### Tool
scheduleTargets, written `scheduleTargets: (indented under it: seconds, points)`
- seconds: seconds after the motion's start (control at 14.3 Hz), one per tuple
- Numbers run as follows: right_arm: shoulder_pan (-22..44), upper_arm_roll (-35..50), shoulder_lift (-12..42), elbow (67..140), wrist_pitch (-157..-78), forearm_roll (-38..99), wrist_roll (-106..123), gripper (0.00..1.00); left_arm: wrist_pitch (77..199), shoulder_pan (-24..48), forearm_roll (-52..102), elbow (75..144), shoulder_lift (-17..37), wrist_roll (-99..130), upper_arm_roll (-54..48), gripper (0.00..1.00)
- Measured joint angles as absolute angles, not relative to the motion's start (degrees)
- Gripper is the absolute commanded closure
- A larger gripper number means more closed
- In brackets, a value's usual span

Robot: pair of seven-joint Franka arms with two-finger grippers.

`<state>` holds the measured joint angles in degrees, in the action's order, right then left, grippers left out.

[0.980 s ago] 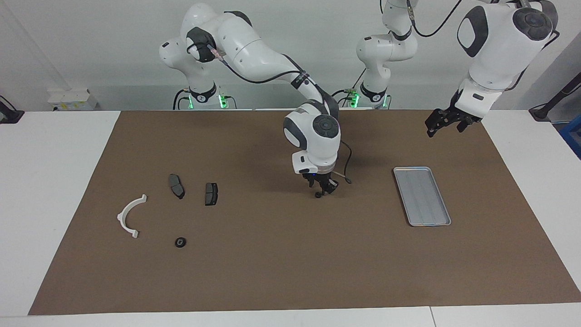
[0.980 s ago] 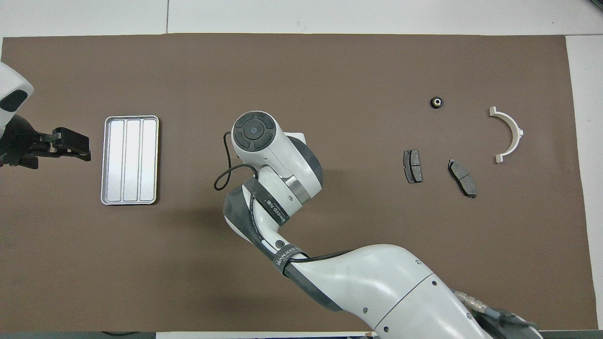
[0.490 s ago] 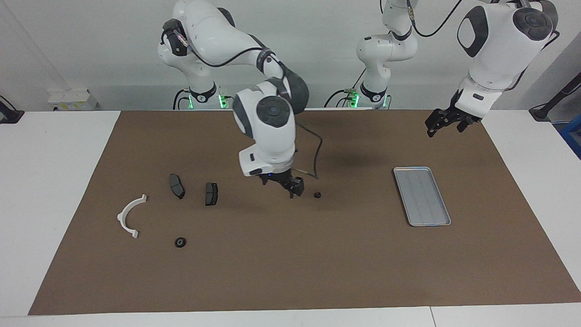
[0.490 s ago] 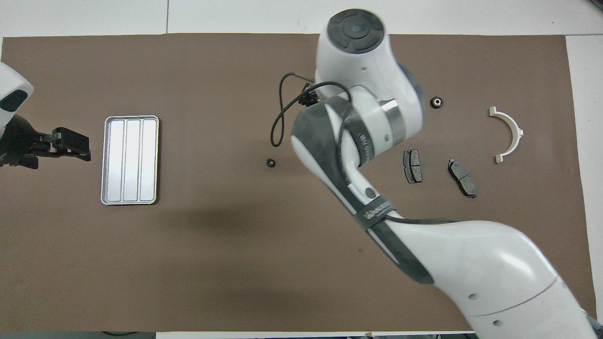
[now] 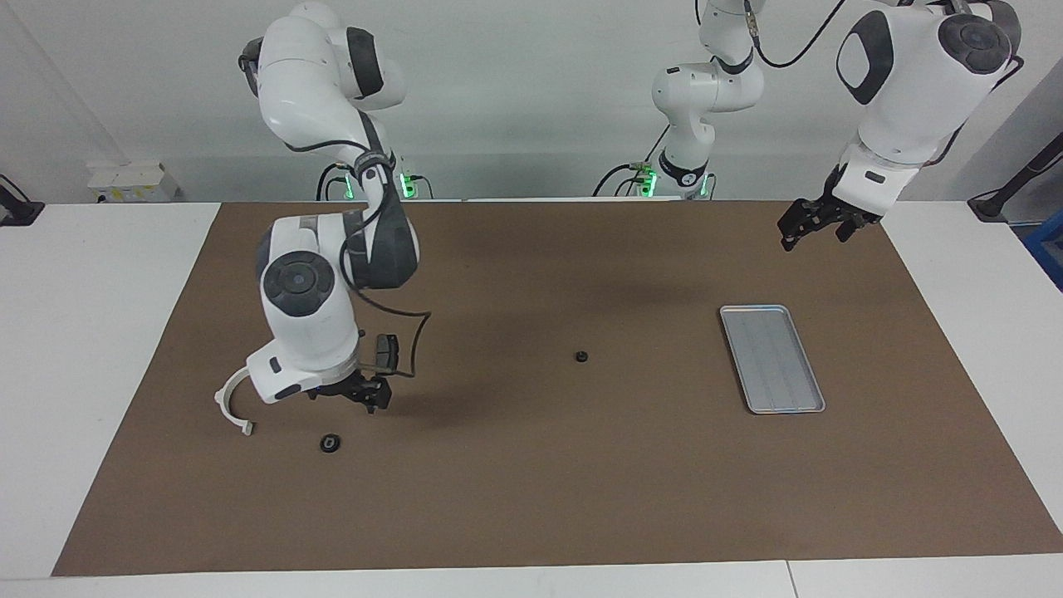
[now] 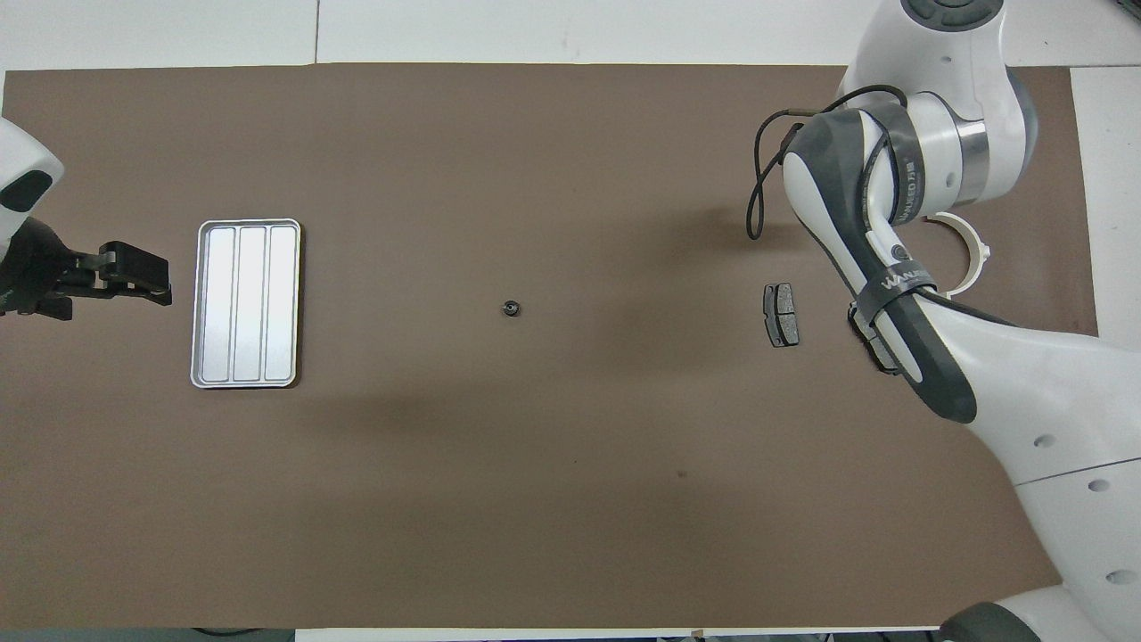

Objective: Pick bearing gear from pile to tray
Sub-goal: 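Withdraw the right gripper toward the parts pile, then reach the left gripper to the mid-table bearing and grasp it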

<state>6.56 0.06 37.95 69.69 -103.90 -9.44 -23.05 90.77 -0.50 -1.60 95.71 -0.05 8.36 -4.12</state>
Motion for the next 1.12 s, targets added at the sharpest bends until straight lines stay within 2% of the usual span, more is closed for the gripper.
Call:
scheduleTargets:
  seconds: [0.21,0.56,0.84,0.98,1.12]
  points:
    - [4.1,0.1,38.9,74.5,-111.7,-9.9,-22.9,0.0,90.7,0.4,-1.4,95.6,-0.5,7.8,-4.6,0.0]
    - [3.5,0.2,40.1,76.1,-117.3,-9.9,-23.8,0.0,91.2,4.0,-1.4,95.7,-0.9,10.4,-4.9,0.0]
    - [3.1,0.1,42.3,76.5,-121.5,-9.7,-24.0,0.0,101.2,9.0,1.3,101.8,-0.8,23.5,-5.2,0.0]
    - [3.1,0.2,42.9,76.5,-122.3,-8.5,-24.3,0.0,105.9,13.2,2.9,104.0,1.2,32.0,-5.4,0.0]
    - [3.1,0.3,42.9,76.5,-122.2,-6.6,-24.3,0.0,112.1,17.9,3.0,104.3,5.7,41.0,-5.5,0.0]
